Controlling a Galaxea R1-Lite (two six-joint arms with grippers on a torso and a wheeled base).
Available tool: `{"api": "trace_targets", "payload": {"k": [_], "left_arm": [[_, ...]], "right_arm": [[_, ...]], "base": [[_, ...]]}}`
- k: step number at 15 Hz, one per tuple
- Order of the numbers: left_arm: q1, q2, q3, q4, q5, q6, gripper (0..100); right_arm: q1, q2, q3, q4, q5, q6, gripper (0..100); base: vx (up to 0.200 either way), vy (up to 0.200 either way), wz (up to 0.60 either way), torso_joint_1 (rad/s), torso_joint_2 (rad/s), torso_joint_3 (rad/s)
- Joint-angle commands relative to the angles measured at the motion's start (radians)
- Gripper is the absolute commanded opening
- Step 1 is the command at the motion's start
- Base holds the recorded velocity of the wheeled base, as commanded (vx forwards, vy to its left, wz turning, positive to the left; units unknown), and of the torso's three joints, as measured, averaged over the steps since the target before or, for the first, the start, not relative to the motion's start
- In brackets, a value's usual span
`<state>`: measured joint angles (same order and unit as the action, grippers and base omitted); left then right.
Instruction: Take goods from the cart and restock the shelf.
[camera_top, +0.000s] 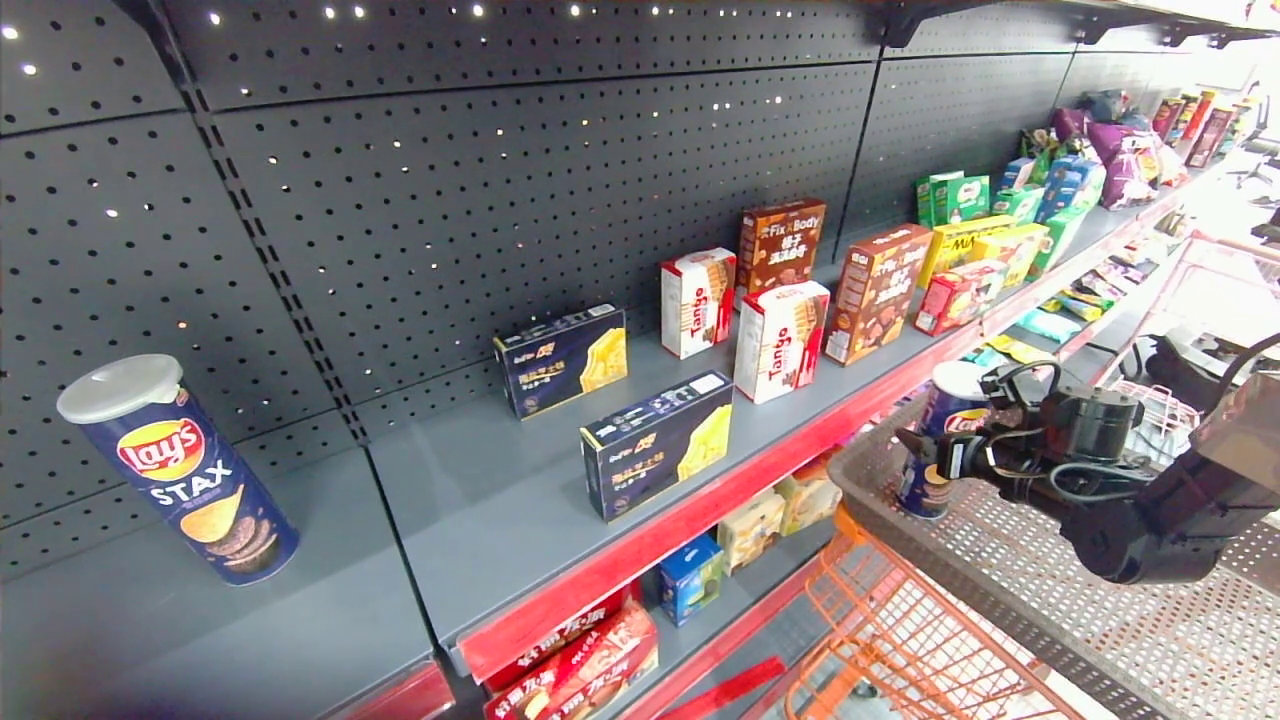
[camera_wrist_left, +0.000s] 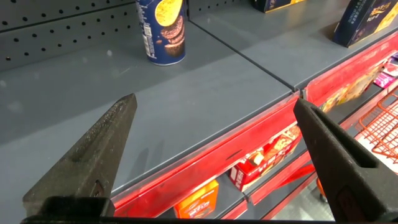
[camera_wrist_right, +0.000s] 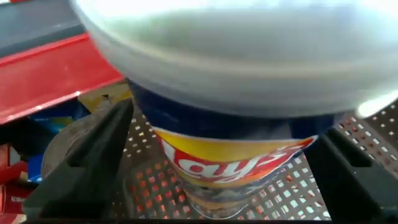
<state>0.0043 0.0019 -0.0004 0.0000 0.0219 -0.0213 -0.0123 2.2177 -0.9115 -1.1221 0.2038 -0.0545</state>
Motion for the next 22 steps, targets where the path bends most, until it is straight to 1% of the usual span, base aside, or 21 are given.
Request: {"api": "trace_targets", "payload": {"k": [1,6,8,11,12,19,22], "left_arm": [[0.000,0.000,-0.001,0.000,0.000,0.000,100],[0.000,0.000,0.000,0.000,0.001,0.000,100],[0.000,0.000,0.000,0.000,0.000,0.000,100],[0.000,0.000,0.000,0.000,0.001,0.000,100],[0.000,0.000,-0.001,0.000,0.001,0.000,100],[0.000,0.000,0.000,0.000,0.001,0.000,100],[0.000,0.000,-0.001,0.000,0.001,0.000,100]], "right_arm": [[0.000,0.020,-0.004,-0.001,0.000,-0.001,100],[-0.018,0.034,-0.035,-0.004,0.005,-0.001,100],[-0.021,0.045,-0.066,0.002,0.039,-0.001,100],[-0.020,0.057,-0.106,0.008,0.045,-0.001,100],[-0.020,0.057,-0.104,0.008,0.048,-0.001,0],[-0.018,0.027,-0.076,0.013,0.058,-0.002,0],[-0.032,-0.096,-0.063,0.130,0.055,-0.011,0]], "base": [[0.000,0.000,0.00,0.000,0.00,0.000],[0.000,0.000,0.00,0.000,0.00,0.000],[0.000,0.000,0.00,0.000,0.00,0.000],[0.000,0.000,0.00,0.000,0.00,0.000],[0.000,0.000,0.00,0.000,0.00,0.000],[0.000,0.000,0.00,0.000,0.00,0.000],[0.000,0.000,0.00,0.000,0.00,0.000]]}}
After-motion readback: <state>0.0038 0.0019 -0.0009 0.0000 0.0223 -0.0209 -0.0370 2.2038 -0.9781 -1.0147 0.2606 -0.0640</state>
